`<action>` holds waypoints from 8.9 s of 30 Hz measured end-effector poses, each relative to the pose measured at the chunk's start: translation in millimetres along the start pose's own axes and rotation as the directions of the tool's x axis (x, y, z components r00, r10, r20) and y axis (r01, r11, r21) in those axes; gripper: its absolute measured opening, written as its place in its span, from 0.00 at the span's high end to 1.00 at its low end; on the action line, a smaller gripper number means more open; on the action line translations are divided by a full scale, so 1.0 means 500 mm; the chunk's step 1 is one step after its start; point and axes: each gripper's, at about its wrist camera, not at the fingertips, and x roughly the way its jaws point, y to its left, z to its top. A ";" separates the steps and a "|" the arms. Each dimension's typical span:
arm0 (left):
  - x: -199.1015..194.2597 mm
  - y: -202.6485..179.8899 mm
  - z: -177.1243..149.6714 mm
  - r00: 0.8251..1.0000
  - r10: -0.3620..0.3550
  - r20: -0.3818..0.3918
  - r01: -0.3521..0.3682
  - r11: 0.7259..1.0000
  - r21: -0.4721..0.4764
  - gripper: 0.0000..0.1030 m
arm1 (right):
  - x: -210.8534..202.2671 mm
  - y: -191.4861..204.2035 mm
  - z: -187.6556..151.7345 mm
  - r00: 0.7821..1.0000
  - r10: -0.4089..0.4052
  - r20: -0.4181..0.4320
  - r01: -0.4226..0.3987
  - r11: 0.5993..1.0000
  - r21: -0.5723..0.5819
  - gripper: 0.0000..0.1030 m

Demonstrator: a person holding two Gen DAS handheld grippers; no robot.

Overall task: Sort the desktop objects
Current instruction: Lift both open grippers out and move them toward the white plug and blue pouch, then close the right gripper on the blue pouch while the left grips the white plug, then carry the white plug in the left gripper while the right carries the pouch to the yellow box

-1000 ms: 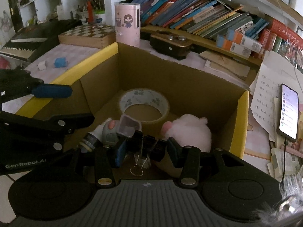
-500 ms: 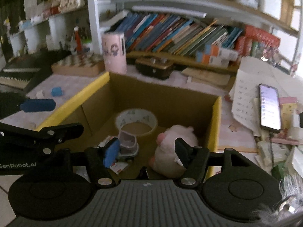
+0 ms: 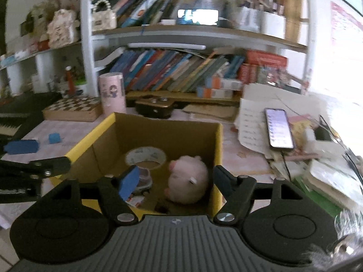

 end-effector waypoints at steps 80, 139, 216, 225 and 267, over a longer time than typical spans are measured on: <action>-0.290 0.488 -0.267 0.969 0.209 -0.136 -0.226 0.965 -0.132 0.16 | -0.103 0.629 -0.198 0.980 0.102 -0.169 -0.111 0.993 -0.047 0.18; 0.203 0.643 -0.045 0.873 0.399 -0.281 -0.463 0.859 -0.218 0.16 | 0.564 0.706 0.120 0.904 0.335 -0.267 -0.399 0.886 -0.238 0.28; -0.165 0.543 -0.148 0.987 0.097 -0.128 -0.124 0.969 -0.215 0.58 | 0.093 0.609 -0.061 0.947 0.238 -0.215 -0.233 0.971 0.048 0.62; -0.243 0.510 -0.216 0.987 0.029 -0.158 -0.056 0.984 -0.169 0.58 | -0.026 0.624 -0.152 0.955 0.194 -0.224 -0.179 0.980 0.085 0.62; -0.183 0.193 -0.198 0.914 -0.336 -0.229 0.356 0.933 0.053 0.58 | -0.199 0.385 -0.268 0.958 -0.092 -0.273 0.168 0.948 0.271 0.62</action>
